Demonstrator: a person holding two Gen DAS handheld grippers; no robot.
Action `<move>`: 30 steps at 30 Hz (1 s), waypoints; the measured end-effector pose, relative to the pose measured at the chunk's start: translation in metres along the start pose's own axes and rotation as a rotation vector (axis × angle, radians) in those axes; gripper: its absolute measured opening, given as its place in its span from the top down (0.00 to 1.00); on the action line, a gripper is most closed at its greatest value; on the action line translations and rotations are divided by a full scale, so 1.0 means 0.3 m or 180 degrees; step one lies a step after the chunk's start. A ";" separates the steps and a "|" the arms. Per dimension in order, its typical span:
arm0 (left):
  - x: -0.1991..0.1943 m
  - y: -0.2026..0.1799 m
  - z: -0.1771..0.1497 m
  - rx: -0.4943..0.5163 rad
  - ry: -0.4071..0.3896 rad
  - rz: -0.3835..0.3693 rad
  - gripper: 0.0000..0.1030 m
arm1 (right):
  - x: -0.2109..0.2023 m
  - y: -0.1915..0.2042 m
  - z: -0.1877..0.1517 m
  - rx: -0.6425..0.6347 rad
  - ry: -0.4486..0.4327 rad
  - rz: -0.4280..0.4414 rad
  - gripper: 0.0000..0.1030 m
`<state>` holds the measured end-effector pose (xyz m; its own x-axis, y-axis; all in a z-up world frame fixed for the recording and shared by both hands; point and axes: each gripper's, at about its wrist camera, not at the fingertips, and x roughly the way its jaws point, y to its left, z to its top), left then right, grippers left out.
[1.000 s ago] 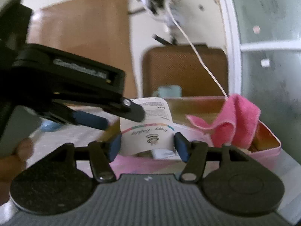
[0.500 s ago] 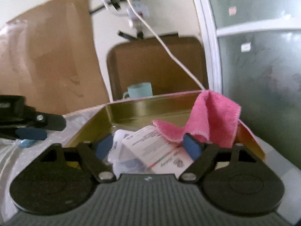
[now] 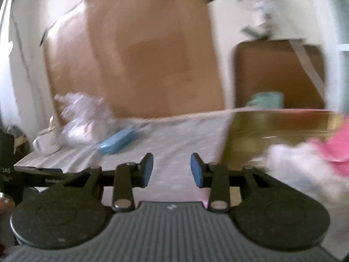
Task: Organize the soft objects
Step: 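Move the right gripper toward the light blue plastic case, then grasp the light blue plastic case with the right gripper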
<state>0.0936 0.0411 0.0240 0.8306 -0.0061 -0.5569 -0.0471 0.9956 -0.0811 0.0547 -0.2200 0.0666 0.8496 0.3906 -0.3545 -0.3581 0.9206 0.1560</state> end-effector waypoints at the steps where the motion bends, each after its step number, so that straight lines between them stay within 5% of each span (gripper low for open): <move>1: 0.006 0.068 -0.008 -0.0119 -0.0038 0.0153 0.10 | 0.063 0.050 0.012 -0.0034 0.0082 0.0082 0.57; 3: 0.013 0.164 -0.026 -0.0372 -0.0082 0.0279 0.10 | 0.174 0.149 0.028 -0.0115 0.0195 0.0203 0.45; 6: 0.015 0.261 -0.028 -0.0857 -0.0093 0.0065 0.05 | 0.379 0.300 0.057 -0.0274 0.0324 0.0223 0.39; 9: 0.019 0.267 -0.023 -0.0896 -0.0099 0.0075 0.05 | 0.604 0.435 0.093 -0.0358 0.0470 0.0188 0.28; 15: 0.020 0.307 -0.034 -0.1042 -0.0042 0.0040 0.06 | 0.975 0.542 0.125 -0.0234 0.1000 -0.0100 0.25; 18: 0.034 0.316 -0.039 -0.1095 0.0004 0.0018 0.05 | 1.080 0.531 0.108 -0.0145 0.1316 -0.0025 0.28; 21: 0.037 0.311 -0.041 -0.1078 0.0014 0.0020 0.05 | 1.090 0.551 0.083 -0.0488 0.1297 -0.0115 0.44; 30: 0.043 0.304 -0.039 -0.1019 0.0015 0.0015 0.04 | 0.686 0.432 -0.022 -0.0729 0.1142 0.0005 0.45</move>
<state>0.0935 0.1306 -0.0001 0.8274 -0.0029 -0.5617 -0.2237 0.9155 -0.3343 0.1805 -0.0202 0.0078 0.6748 0.3320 -0.6592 -0.4706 0.8815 -0.0378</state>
